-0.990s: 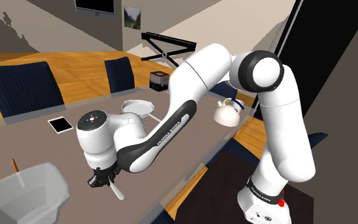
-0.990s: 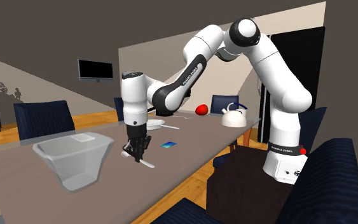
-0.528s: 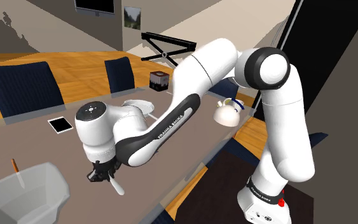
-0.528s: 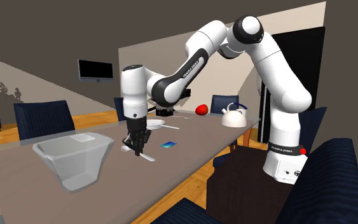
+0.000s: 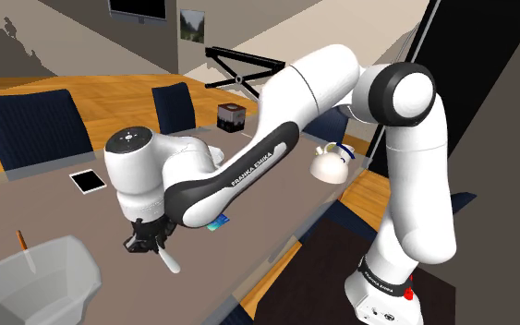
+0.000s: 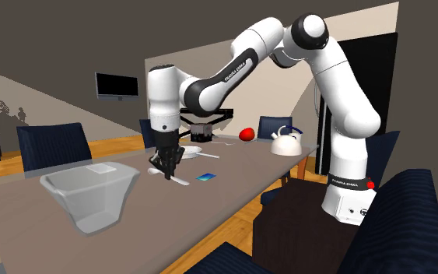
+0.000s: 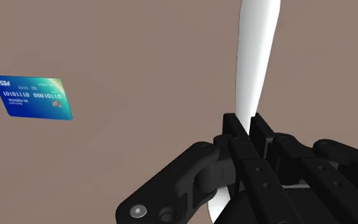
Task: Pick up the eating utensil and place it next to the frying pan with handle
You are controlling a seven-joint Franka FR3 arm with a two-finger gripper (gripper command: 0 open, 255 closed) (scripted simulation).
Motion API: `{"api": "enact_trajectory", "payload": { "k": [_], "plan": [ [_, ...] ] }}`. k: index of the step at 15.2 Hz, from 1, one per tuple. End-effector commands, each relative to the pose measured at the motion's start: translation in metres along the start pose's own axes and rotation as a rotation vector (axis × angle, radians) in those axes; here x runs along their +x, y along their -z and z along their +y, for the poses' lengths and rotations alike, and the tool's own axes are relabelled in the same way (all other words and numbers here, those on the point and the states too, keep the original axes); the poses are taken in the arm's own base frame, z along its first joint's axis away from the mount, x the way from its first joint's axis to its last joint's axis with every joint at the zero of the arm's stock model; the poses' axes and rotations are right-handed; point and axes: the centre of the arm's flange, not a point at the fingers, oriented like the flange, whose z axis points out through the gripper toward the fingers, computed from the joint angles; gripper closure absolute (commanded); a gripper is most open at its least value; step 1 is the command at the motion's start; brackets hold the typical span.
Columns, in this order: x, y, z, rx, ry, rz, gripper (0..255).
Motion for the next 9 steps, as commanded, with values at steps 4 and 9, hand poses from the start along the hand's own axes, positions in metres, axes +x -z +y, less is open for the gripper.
{"api": "enact_trajectory", "payload": {
  "k": [4, 9],
  "plan": [
    [0.004, 0.027, 0.004, 0.0, 0.0, 0.0, 255],
    [0.015, 0.03, 0.044, 0.0, 0.0, 0.0, 255]
  ]
}}
